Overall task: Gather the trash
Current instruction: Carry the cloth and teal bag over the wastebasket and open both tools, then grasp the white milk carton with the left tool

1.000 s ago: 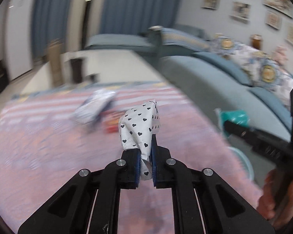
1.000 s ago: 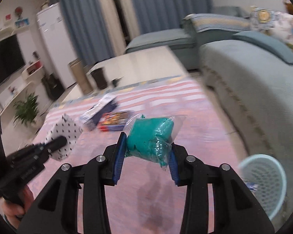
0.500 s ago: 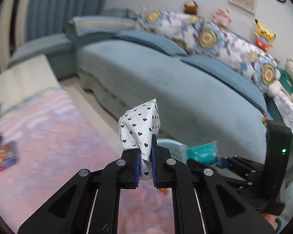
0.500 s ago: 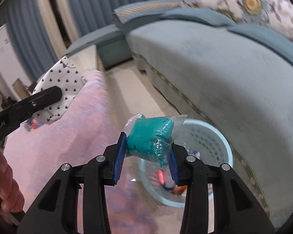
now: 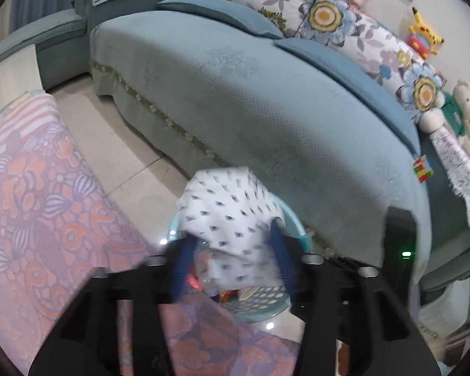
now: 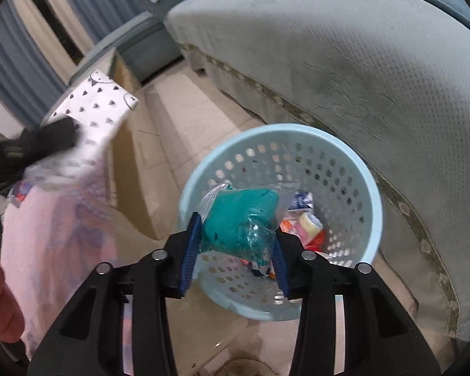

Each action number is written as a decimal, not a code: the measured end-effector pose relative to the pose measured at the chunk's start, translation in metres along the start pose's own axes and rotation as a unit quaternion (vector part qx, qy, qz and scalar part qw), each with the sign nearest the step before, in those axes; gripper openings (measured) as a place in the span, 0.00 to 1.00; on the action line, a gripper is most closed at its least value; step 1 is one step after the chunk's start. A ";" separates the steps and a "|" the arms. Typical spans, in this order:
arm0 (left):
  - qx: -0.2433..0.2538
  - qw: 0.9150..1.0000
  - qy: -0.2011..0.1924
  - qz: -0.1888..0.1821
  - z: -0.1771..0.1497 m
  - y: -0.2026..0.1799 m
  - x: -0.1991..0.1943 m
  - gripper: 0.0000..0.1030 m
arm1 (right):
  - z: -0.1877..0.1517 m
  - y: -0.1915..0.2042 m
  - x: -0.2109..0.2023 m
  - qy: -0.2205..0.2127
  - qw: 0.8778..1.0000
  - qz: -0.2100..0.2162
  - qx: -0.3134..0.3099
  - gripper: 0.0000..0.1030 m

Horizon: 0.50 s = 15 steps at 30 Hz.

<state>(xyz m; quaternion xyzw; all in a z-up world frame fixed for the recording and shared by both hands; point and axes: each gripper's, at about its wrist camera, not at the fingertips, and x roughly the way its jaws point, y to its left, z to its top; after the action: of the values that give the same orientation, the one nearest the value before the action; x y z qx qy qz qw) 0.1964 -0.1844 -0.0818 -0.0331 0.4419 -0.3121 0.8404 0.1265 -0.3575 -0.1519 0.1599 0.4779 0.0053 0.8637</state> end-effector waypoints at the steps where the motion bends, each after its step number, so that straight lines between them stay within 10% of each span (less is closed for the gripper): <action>1: 0.001 1.000 -0.005 -0.001 0.001 0.001 -0.002 0.48 | 0.000 -0.002 0.001 0.002 1.000 0.001 0.005 0.39; 15: -0.031 0.999 -0.035 -0.007 -0.004 0.034 -0.050 0.50 | 0.011 0.009 -0.036 -0.040 0.999 0.013 0.014 0.50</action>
<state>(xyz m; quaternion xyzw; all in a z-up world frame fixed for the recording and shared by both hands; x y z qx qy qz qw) 0.1897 -0.1282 -0.0596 -0.0728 0.4218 -0.3026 0.8516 0.1172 -0.3574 -0.1140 0.1778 0.4411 0.0034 0.8797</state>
